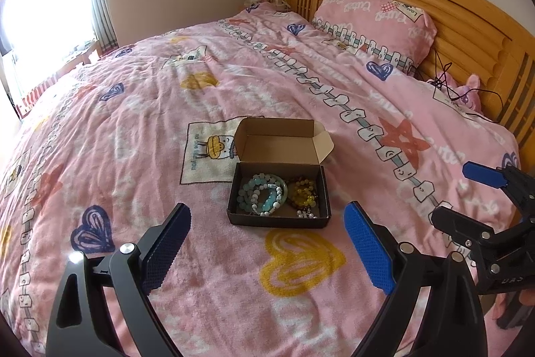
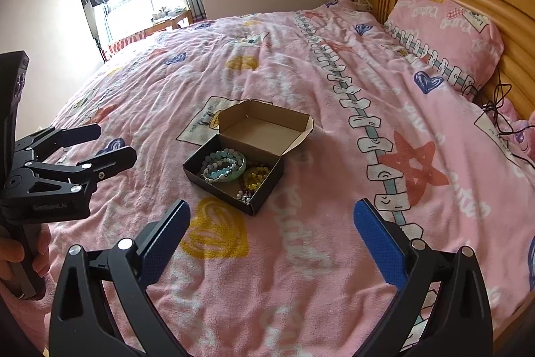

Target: Organize jewelry

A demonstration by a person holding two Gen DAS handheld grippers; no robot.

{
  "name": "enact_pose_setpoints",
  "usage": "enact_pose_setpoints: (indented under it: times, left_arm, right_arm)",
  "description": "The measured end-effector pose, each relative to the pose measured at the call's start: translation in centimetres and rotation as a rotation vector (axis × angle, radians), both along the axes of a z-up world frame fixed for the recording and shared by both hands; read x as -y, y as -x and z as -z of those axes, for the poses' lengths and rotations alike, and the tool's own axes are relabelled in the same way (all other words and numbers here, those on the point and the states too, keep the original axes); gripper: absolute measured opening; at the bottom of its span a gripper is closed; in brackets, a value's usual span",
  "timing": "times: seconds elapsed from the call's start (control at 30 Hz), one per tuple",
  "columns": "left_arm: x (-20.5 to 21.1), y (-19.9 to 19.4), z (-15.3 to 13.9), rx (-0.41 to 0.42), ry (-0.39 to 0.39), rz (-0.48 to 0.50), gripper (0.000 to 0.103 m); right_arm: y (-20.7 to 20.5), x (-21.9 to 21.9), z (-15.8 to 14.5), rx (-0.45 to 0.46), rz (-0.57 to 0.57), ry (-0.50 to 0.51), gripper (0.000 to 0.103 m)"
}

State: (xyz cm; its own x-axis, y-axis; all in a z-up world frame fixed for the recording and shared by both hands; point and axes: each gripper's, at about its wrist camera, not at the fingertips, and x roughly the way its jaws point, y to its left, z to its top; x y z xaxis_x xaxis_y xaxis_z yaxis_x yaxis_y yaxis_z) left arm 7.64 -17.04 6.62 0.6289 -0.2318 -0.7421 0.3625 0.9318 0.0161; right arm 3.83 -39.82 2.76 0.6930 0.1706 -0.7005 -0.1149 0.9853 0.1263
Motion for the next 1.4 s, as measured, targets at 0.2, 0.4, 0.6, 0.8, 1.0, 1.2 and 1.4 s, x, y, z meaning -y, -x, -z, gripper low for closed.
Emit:
enact_pose_setpoints:
  times: [0.2, 0.4, 0.6, 0.8, 1.0, 1.2, 1.4]
  left_arm:
    - [-0.1, -0.2, -0.2, -0.006, 0.011, 0.002, 0.091]
    - [-0.3, -0.5, -0.4, 0.002, -0.006, -0.025, 0.091]
    - [-0.4, -0.7, -0.3, -0.009, 0.001, -0.023, 0.091]
    - [-0.2, -0.4, 0.0, -0.005, -0.006, -0.001, 0.091]
    - [0.1, -0.2, -0.1, 0.003, -0.013, 0.014, 0.091]
    - [0.1, -0.2, -0.2, 0.001, 0.002, 0.019, 0.091]
    - [0.6, 0.2, -0.2, 0.012, -0.015, 0.036, 0.091]
  right_arm:
    - [-0.1, 0.1, 0.1, -0.004, -0.002, -0.001, 0.096]
    - [-0.5, 0.1, 0.2, -0.01, 0.007, -0.002, 0.096]
    - [-0.4, 0.0, 0.2, -0.01, 0.008, 0.0, 0.096]
    - [-0.4, -0.1, 0.2, -0.01, 0.011, 0.001, 0.096]
    - [-0.6, 0.2, 0.5, -0.017, 0.015, -0.004, 0.096]
    - [-0.6, 0.6, 0.5, -0.014, 0.015, -0.008, 0.096]
    - [-0.6, 0.6, 0.6, -0.015, 0.015, -0.008, 0.096]
